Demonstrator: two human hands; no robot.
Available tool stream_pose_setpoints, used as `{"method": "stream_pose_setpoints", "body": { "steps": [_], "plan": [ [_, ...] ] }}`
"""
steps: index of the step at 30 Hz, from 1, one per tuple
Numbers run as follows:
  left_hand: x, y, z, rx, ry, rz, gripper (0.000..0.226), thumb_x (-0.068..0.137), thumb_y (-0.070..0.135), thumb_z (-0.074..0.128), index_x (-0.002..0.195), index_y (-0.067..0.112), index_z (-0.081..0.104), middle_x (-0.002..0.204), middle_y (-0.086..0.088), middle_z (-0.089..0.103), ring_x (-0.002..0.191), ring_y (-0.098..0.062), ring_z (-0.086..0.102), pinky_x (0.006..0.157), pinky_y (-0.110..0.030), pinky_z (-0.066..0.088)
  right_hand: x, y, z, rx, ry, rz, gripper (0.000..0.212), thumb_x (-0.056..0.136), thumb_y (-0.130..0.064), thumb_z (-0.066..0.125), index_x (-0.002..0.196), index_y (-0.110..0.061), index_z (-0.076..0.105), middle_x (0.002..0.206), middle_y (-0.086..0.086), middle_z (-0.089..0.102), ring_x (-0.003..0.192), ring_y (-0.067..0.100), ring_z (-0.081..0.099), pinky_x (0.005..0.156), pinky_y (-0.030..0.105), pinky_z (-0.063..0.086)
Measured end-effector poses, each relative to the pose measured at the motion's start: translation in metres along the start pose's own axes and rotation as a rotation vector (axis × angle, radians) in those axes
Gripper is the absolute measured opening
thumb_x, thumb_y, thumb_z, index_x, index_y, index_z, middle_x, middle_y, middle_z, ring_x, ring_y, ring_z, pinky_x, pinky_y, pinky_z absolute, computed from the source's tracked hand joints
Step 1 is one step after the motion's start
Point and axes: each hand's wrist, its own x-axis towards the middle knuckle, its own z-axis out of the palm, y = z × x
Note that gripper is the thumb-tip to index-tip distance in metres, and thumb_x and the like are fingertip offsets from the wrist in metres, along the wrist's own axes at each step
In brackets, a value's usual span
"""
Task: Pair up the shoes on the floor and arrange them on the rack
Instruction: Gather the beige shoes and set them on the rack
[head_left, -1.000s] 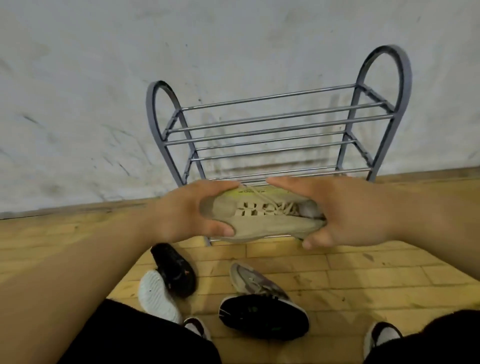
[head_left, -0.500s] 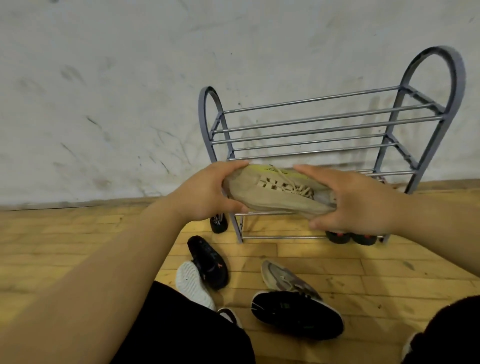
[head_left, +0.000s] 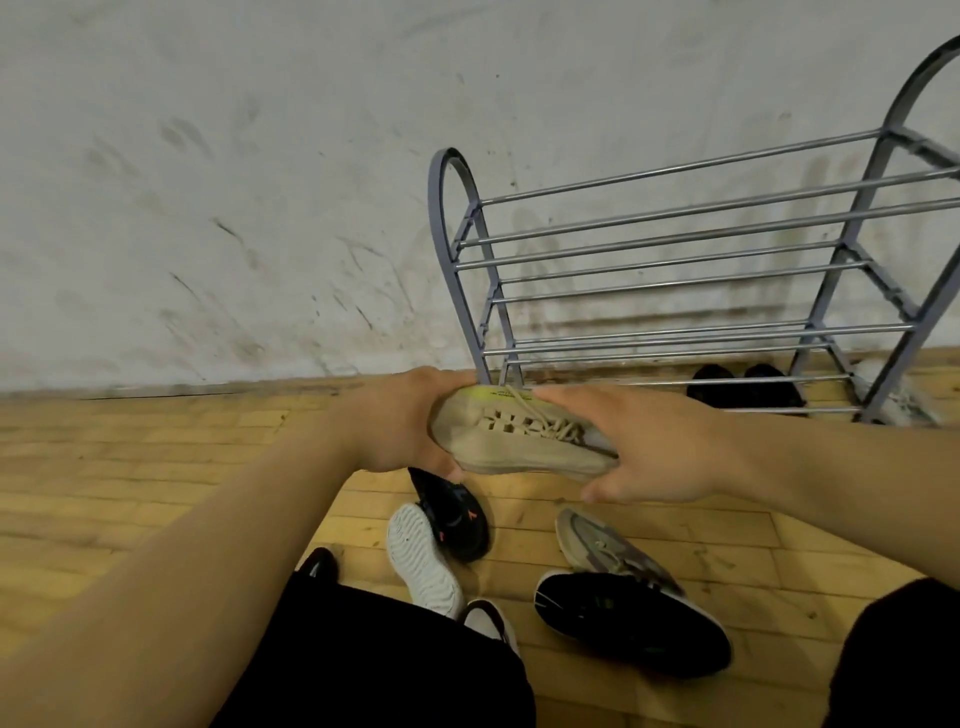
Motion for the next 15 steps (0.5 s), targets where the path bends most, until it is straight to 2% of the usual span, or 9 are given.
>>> {"method": "stream_pose_setpoints", "body": {
  "steps": [3,5,8,15],
  "plan": [
    [-0.005,-0.011,0.002,0.074,-0.044,-0.049,0.115,0.056,0.056,0.093,0.155,0.038,0.037,0.15,0.013,0.05,0.132,-0.015,0.051,0.11,-0.042,0.044,0.013,-0.008,0.023,-0.041,-0.044,-0.043,0.116,0.082,-0.063,0.072,0.159,-0.044,-0.013,0.161,-0.001,0.028,0.139,0.023,0.041,0.109,0.041,0.043],
    [-0.009,-0.019,0.006,0.127,-0.077,-0.081,0.118,0.055,0.06,0.092,0.157,0.037,0.035,0.152,0.011,0.049,0.134,-0.016,0.049,0.111,-0.041,0.042,0.021,-0.013,0.036,-0.047,-0.064,-0.063,0.117,0.081,-0.063,0.072,0.157,-0.045,-0.015,0.16,0.002,0.027,0.138,0.026,0.043,0.108,0.043,0.045],
    [-0.014,-0.025,0.011,0.116,-0.127,-0.098,0.116,0.061,0.053,0.094,0.158,0.031,0.035,0.153,0.007,0.047,0.134,-0.018,0.047,0.109,-0.034,0.039,0.03,-0.019,0.046,-0.057,-0.096,-0.079,0.118,0.082,-0.063,0.073,0.156,-0.047,-0.018,0.157,0.004,0.028,0.134,0.029,0.045,0.106,0.042,0.046],
    [0.006,-0.012,0.014,0.104,-0.163,-0.127,0.114,0.066,0.043,0.095,0.16,0.029,0.031,0.155,0.003,0.046,0.133,-0.02,0.047,0.102,-0.031,0.038,0.027,-0.008,0.031,-0.05,-0.099,-0.049,0.124,0.079,-0.061,0.076,0.152,-0.051,-0.023,0.16,0.004,0.032,0.135,0.029,0.048,0.106,0.042,0.046]
  ]
}}
